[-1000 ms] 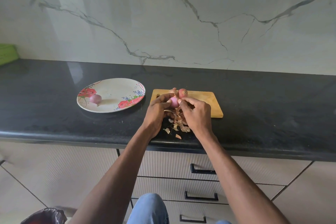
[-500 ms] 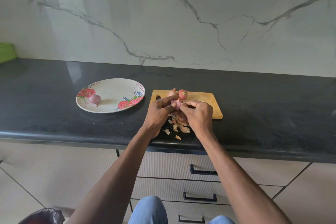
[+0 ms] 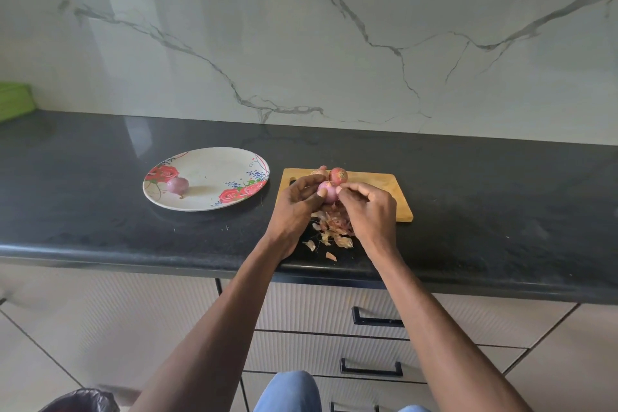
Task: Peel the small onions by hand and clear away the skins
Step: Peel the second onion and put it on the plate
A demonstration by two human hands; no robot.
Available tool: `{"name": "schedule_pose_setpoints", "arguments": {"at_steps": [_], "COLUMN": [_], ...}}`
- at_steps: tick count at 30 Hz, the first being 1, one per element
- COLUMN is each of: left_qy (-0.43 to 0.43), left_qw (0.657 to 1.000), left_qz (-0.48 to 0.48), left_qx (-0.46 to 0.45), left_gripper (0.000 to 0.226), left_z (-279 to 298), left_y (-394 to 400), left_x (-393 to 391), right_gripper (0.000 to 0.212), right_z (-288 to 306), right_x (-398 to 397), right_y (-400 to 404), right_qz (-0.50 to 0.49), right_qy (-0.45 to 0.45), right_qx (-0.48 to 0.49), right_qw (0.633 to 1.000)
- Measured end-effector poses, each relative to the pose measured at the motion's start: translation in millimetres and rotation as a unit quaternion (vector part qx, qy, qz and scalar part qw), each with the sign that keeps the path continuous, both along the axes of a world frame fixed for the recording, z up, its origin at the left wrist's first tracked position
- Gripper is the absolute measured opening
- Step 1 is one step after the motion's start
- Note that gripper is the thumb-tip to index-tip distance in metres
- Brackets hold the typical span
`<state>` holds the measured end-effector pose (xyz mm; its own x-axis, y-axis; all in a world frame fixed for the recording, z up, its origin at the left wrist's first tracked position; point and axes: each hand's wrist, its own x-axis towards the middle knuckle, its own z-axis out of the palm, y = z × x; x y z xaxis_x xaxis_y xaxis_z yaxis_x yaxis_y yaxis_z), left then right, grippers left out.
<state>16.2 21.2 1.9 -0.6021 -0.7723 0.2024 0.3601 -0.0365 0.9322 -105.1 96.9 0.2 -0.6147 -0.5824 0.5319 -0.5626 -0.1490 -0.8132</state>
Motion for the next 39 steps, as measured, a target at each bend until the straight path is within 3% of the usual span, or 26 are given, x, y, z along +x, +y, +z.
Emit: {"name": "schedule_pose_setpoints", "arguments": {"at_steps": [15,19,25,28,31,35,39], "left_qy": [-0.040,-0.013,-0.018,-0.021,-0.013,-0.012,-0.006], "left_qw": [0.998,1.000,0.999,0.997,0.995,0.994,0.995], "left_qz": [0.033,0.015,0.009,0.017,0.025,0.022,0.007], "left_qx": [-0.042,0.002,0.038,0.068,0.099,0.109,0.099], "left_gripper": [0.034,0.040,0.017,0.010,0.008,0.007,0.011], "left_z": [-5,-3,-5,-2,1,2,4], "left_y": [-5,-2,-6,-7,-9,-8,-7], "left_x": [3,3,1,2,4,7,8], "right_gripper": [0.005,0.006,0.015,0.026,0.014,0.031,0.034], "right_z": [-7,-10,-11,-6,-5,-4,-5], "right_x": [9,7,-1,1,3,4,6], "right_y": [-3,-4,-6,-2,1,1,3], "right_qz": [-0.025,-0.049,-0.064,-0.051,-0.033,0.032,0.068], "right_qy": [0.194,0.194,0.145,0.132,0.159,0.157,0.177], "right_qx": [0.043,0.035,0.021,-0.008,-0.037,-0.050,-0.046], "right_qw": [0.980,0.979,0.987,0.990,0.986,0.986,0.981]}}
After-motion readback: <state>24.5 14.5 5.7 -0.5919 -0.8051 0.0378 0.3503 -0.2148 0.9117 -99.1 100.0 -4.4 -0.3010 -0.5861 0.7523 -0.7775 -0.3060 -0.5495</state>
